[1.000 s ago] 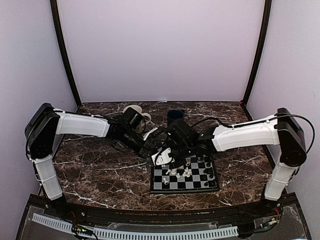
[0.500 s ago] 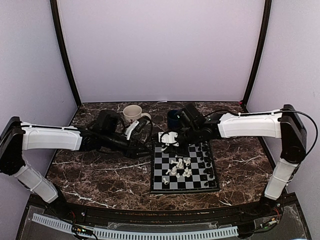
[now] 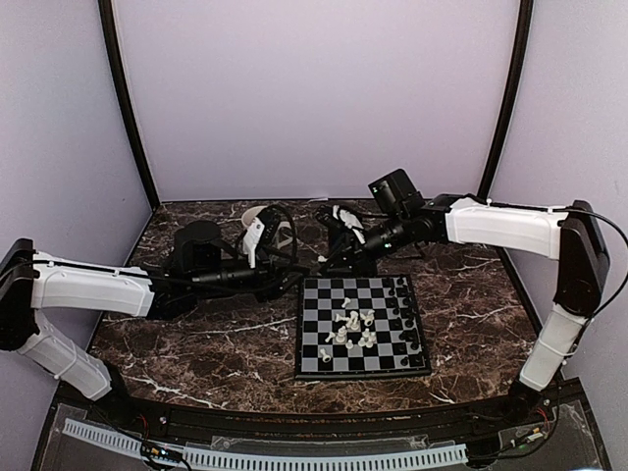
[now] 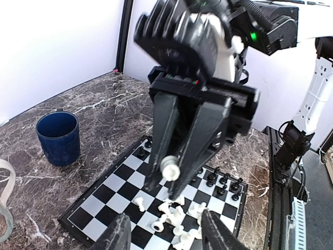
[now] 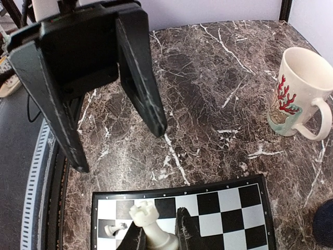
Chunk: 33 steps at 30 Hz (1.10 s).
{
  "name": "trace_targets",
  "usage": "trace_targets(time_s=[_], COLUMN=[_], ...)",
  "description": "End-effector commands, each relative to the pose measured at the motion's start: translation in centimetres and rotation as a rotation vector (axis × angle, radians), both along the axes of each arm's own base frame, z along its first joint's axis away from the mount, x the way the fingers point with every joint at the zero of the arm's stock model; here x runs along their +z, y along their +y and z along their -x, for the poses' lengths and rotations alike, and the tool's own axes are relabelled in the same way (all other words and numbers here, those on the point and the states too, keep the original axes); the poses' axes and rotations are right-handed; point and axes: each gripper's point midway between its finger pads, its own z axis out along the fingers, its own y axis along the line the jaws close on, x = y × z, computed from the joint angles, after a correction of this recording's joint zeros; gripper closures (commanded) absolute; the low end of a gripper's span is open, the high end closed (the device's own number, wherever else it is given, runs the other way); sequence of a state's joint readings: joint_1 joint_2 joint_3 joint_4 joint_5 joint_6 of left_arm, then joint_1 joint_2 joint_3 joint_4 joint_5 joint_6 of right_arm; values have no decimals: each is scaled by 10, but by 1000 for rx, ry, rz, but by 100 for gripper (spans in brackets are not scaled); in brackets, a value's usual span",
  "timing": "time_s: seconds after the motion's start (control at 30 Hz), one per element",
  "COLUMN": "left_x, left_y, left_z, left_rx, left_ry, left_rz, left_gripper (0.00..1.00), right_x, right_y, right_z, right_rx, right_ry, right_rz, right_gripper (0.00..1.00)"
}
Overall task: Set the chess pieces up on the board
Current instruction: Pass from the right arm to the left
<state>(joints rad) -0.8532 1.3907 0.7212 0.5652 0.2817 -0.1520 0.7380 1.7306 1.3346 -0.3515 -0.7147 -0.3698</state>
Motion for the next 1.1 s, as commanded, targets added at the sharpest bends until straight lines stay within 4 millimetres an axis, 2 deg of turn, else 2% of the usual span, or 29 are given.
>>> trace_targets(time_s=[0.0,0.4,0.7,0.9,1.07], left_x=[27,34,25,19,16], left_y=[-11,-36,-41,-42,-44], left_z=[-10,-11,-14,-13,-12], left_rx=[1,-92,-97,-106,-116], left_ry=[-56,-38,-19,-2,12], left_rz=[77,123,94,82,73], left_gripper=[52,55,73,72,79], right_x=[20,21,22,24,24], right_y=[6,7,4,4,3], right_z=[4,5,6,8,8], right_rx=[30,40,37,42,44], right_ry=[60,64,51,51,51], right_rz=[-74,-81,-81,-85,-87], right_gripper=[85,84,84,84,84])
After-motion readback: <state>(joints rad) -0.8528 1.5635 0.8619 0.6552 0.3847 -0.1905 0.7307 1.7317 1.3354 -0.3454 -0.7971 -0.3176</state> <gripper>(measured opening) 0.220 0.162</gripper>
